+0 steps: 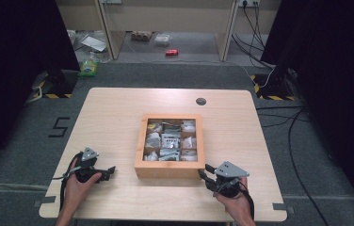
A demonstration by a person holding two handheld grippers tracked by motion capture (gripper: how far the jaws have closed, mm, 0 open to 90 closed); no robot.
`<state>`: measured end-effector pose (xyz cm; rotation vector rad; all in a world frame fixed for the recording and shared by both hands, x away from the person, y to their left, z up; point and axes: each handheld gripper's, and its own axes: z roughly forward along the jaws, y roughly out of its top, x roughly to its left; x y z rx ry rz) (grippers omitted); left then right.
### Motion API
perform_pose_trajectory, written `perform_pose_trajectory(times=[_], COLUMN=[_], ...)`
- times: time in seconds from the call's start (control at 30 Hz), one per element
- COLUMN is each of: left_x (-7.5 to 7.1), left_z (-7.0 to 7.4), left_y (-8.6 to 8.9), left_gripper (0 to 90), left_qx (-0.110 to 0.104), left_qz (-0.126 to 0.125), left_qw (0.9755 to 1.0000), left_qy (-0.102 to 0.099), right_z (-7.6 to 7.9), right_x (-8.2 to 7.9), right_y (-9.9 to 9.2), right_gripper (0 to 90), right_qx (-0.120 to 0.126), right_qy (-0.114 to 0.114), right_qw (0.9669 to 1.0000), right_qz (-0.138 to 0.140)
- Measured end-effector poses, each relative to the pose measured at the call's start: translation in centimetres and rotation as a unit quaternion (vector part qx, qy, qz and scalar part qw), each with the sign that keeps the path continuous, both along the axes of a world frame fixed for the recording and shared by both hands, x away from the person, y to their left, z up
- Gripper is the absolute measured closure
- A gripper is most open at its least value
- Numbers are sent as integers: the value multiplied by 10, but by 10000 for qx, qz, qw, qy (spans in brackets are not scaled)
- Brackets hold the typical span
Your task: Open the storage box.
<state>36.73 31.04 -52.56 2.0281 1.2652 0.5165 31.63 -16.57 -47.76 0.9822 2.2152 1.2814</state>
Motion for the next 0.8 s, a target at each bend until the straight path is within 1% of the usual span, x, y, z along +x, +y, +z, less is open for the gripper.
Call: perform_pose_trajectory(times=[0.23, 0.3, 0.43, 0.47, 0.5, 0.53, 0.73, 0.8], left_x=[0, 0, 0, 0, 0, 0, 0, 0], left_z=[0, 0, 0, 0, 0, 0, 0, 0], left_y=[0, 0, 0, 0, 0, 0, 0, 0], left_gripper=[0, 0, 0, 0, 0, 0, 0, 0], left_qx=[0, -1, 0, -2, -2, -3, 0, 0], left_qz=[0, 1, 1, 0, 0, 1, 1, 2], left_qw=[10000, 10000, 10000, 10000, 10000, 10000, 10000, 10000], left_qy=[0, 0, 2, 1, 1, 0, 0, 0], right_z=[3, 6, 10, 12, 12, 13, 20, 25], right_x=[2, 4, 7, 9, 9, 12, 20, 25], right_y=[0, 0, 0, 1, 1, 1, 3, 3], right_gripper=[664, 661, 664, 663, 663, 663, 658, 660], right_qx=[154, 255, 309, 374, 374, 428, 480, 556], right_qy=[-45, -85, -142, -165, -165, -154, -206, -254], right_qw=[9999, 9996, 9994, 9991, 9991, 9989, 9986, 9981], right_qz=[19, 34, 58, 63, 63, 80, 100, 104])
